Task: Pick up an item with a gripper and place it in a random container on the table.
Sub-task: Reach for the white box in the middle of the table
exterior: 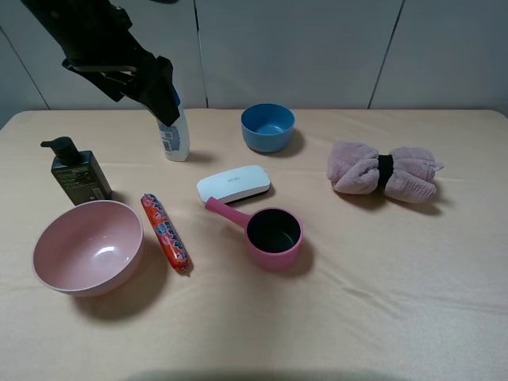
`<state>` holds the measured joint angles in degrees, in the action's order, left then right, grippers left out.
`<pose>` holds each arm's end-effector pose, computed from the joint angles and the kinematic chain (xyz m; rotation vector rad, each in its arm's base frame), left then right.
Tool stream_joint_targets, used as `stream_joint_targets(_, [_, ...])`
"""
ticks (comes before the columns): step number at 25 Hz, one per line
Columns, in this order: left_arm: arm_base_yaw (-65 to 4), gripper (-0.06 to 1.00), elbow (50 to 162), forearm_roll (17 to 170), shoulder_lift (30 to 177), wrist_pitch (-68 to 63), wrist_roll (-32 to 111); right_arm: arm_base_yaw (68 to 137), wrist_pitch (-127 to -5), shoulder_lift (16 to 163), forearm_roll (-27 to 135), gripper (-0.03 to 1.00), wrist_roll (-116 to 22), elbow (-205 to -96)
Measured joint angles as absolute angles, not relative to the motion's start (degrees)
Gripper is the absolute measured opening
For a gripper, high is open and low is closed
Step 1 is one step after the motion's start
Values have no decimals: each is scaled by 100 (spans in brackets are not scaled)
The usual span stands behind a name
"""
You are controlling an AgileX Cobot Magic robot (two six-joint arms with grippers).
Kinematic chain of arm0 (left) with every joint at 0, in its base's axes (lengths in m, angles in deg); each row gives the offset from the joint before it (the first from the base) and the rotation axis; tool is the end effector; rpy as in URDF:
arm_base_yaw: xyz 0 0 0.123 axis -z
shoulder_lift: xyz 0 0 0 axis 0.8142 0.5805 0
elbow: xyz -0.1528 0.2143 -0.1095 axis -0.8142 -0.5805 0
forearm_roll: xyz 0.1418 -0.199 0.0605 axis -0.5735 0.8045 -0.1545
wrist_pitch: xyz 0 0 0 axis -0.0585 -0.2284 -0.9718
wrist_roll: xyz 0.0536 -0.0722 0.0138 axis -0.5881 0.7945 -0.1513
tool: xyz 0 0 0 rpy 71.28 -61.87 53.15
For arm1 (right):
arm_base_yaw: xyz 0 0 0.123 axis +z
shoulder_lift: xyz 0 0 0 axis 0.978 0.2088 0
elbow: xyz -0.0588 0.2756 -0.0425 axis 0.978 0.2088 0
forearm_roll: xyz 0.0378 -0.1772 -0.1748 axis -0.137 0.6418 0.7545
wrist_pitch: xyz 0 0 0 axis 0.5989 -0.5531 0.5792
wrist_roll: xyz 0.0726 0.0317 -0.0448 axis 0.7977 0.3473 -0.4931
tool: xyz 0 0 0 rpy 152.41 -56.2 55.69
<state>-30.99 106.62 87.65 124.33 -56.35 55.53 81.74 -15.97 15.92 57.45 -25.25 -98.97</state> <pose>0.3129 -0.1479 0.3029 0.9048 2.5715 -0.2097 -0.0053 0.0058 0.2798 -0.0818 2.0051 0.1277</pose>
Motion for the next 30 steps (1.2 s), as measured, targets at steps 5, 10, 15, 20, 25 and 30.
stream_joint_targets(5, [-2927, 99, 10924, 8765, 12879, -5676, 5393, 8174, -1597, 1592, 5745, 69, -2525, -9897])
stream_joint_targets(10, [-2709, 99, 11121, 8742, 13324, -5671, 5222, 8174, -1597, 1592, 5745, 69, -2525, -9897])
stream_joint_targets(15, [-2512, 99, 11390, 8742, 13901, -5683, 5047, 8174, -1597, 1592, 5745, 69, -2525, -9897])
stream_joint_targets(20, [-2412, 99, 11947, 8718, 14546, -5787, 4765, 8174, -1597, 1592, 5745, 69, -2525, -9897])
stream_joint_targets(25, [-2405, 99, 12673, 8632, 15217, -6002, 4588, 8174, -1597, 1592, 5745, 69, -2525, -9897])
stream_joint_targets(30, [-2389, 99, 13143, 8580, 15721, -6106, 4382, 8174, -1597, 1592, 5745, 69, -2525, -9897])
